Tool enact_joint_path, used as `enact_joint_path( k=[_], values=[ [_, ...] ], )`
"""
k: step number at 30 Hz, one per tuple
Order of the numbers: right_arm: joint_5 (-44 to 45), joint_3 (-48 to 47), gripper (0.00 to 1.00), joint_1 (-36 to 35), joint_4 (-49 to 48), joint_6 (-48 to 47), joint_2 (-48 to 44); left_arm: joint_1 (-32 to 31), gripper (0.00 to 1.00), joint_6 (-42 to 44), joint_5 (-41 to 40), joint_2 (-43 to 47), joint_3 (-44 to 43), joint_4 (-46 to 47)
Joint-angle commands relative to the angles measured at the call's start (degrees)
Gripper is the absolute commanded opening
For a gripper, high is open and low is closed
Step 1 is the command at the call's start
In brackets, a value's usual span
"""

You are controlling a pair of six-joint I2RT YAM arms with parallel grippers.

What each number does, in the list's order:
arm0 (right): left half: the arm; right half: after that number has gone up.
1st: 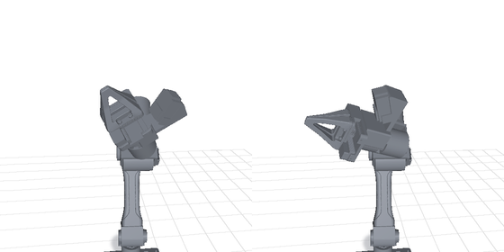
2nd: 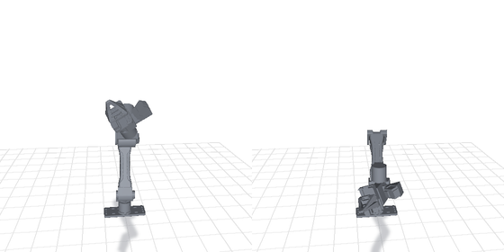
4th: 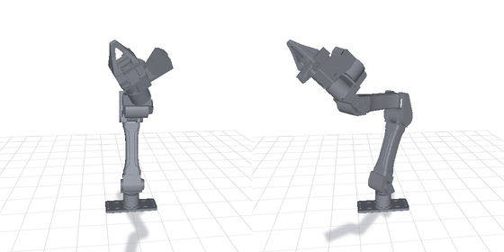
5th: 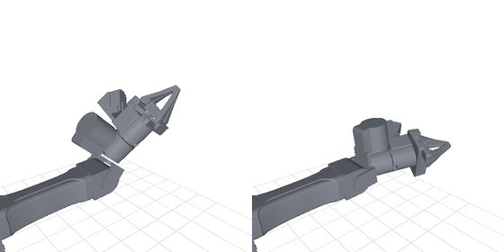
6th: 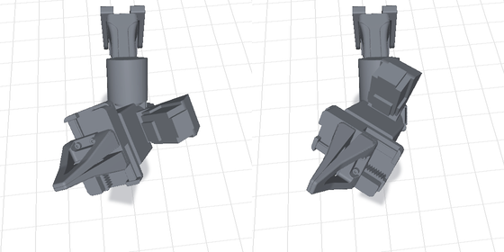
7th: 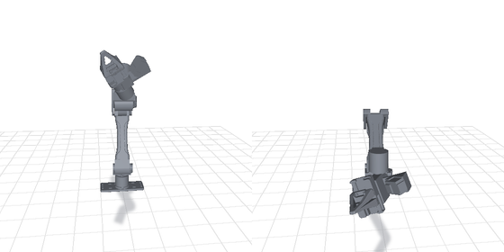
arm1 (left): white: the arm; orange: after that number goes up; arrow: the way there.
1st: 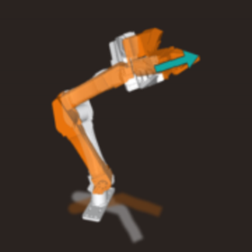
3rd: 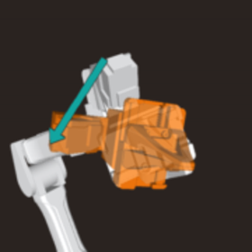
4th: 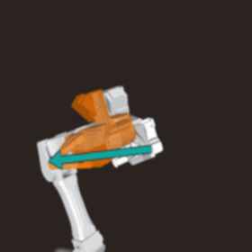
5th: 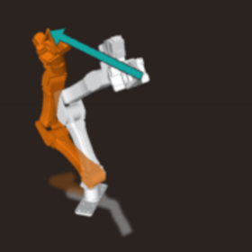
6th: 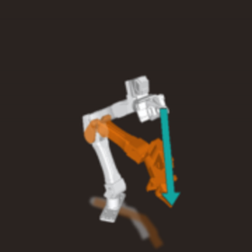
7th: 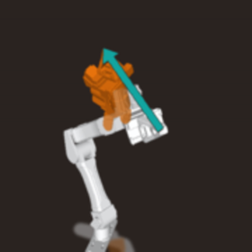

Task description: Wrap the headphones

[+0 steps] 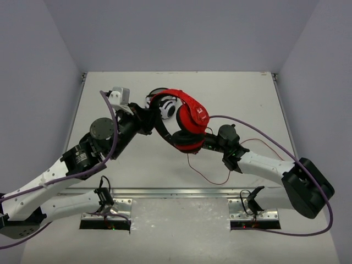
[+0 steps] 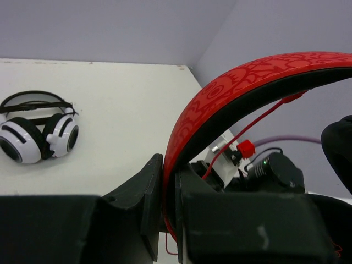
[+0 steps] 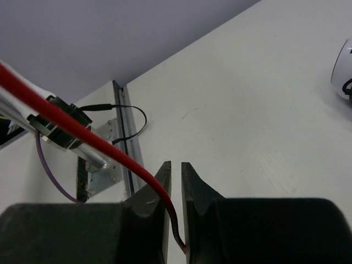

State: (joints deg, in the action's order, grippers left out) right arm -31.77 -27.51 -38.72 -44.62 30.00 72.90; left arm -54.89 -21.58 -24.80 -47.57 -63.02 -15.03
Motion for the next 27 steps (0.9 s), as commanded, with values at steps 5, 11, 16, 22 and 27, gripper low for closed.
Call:
enact_joint_path(
  k=[5,11,16,22,27],
  values=[
    [-3.4,4.0,0.02,0.2,-17.6,7.7,3.7,-0.7,0.0,-13.3,-23.2,-0.7,-5.5,1.1],
    [-4.6,9.0,0.02,0.0,-23.6,10.9,3.9,-0.7,0.0,-18.1,-35.6,-4.4,-9.9,-5.7],
    [-2.6,9.5,0.09,-4.0,-15.4,6.3,1.1,0.3,0.0,-18.1,-41.1,-10.3,-14.8,-9.3],
    [1.5,9.0,0.06,-7.9,-6.0,0.8,-4.2,9.8,0.01,-18.8,-31.4,-16.4,-18.9,-10.4],
    [4.3,7.6,0.02,-10.8,1.6,-2.8,-7.2,13.1,0.0,-20.5,-30.9,-18.3,-18.6,-10.1]
  ],
)
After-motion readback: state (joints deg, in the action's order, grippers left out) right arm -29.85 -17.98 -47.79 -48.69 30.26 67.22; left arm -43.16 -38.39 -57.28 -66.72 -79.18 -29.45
